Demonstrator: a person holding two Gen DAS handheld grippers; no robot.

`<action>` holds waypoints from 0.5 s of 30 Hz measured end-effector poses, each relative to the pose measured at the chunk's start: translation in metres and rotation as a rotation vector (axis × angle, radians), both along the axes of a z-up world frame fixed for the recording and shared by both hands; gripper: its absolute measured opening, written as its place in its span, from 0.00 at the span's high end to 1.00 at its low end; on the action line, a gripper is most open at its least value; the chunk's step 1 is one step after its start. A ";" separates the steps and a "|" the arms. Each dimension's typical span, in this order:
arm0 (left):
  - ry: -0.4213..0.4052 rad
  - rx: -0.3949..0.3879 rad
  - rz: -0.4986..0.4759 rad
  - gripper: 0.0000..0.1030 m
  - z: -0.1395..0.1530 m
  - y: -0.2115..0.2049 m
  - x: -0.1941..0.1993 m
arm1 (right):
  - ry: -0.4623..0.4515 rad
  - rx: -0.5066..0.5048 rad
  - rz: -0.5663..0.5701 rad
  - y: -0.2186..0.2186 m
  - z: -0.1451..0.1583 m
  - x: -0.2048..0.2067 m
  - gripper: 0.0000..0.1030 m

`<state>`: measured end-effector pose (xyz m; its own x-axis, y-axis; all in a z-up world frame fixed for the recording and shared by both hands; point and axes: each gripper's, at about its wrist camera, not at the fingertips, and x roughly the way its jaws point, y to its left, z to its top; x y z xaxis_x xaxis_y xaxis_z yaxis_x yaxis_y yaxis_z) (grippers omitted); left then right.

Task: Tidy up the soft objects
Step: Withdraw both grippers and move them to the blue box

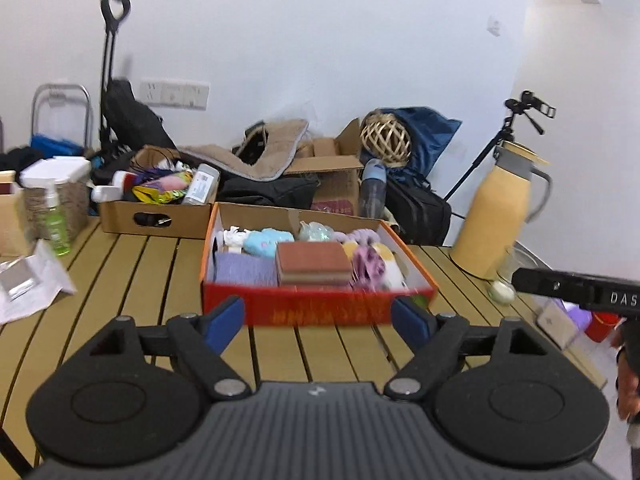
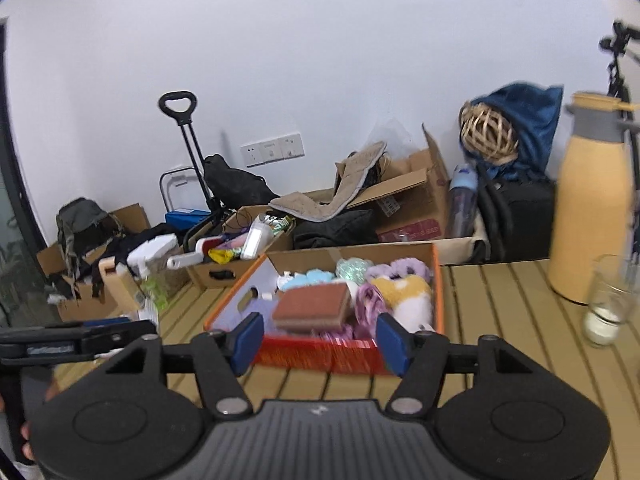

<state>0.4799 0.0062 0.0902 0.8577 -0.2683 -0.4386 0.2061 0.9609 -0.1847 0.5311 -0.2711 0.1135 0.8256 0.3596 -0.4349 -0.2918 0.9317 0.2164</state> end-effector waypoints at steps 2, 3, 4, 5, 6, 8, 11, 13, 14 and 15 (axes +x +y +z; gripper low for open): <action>-0.034 0.003 0.004 0.14 -0.010 -0.004 -0.041 | -0.045 -0.018 0.000 -0.006 -0.008 -0.036 0.33; -0.048 -0.004 0.012 0.13 -0.016 -0.005 -0.061 | -0.064 -0.020 -0.005 -0.010 -0.013 -0.055 0.32; -0.061 -0.008 0.018 0.11 -0.021 -0.006 -0.080 | -0.081 -0.024 -0.011 -0.013 -0.017 -0.074 0.29; -0.079 -0.008 0.021 0.08 -0.026 -0.007 -0.099 | -0.099 -0.030 -0.006 -0.015 -0.022 -0.092 0.27; -0.098 -0.005 0.025 0.06 -0.030 -0.009 -0.118 | -0.115 -0.036 -0.003 -0.017 -0.028 -0.112 0.27; -0.125 0.000 0.037 0.03 -0.038 -0.012 -0.152 | -0.141 -0.036 0.002 -0.021 -0.041 -0.150 0.21; -0.102 -0.012 0.015 0.02 -0.047 -0.017 -0.185 | -0.147 -0.024 -0.017 -0.025 -0.060 -0.195 0.19; -0.093 -0.003 0.004 0.02 -0.051 -0.022 -0.198 | -0.133 -0.015 -0.029 -0.026 -0.073 -0.219 0.19; -0.098 0.011 -0.003 0.02 -0.052 -0.025 -0.202 | -0.125 -0.004 -0.033 -0.026 -0.079 -0.227 0.19; -0.103 0.023 -0.009 0.02 -0.054 -0.028 -0.205 | -0.112 0.005 -0.036 -0.026 -0.084 -0.233 0.19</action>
<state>0.2751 -0.0215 0.0366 0.8961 -0.2671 -0.3546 0.2314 0.9627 -0.1405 0.2978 -0.2967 0.0292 0.8813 0.3312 -0.3371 -0.2812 0.9408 0.1893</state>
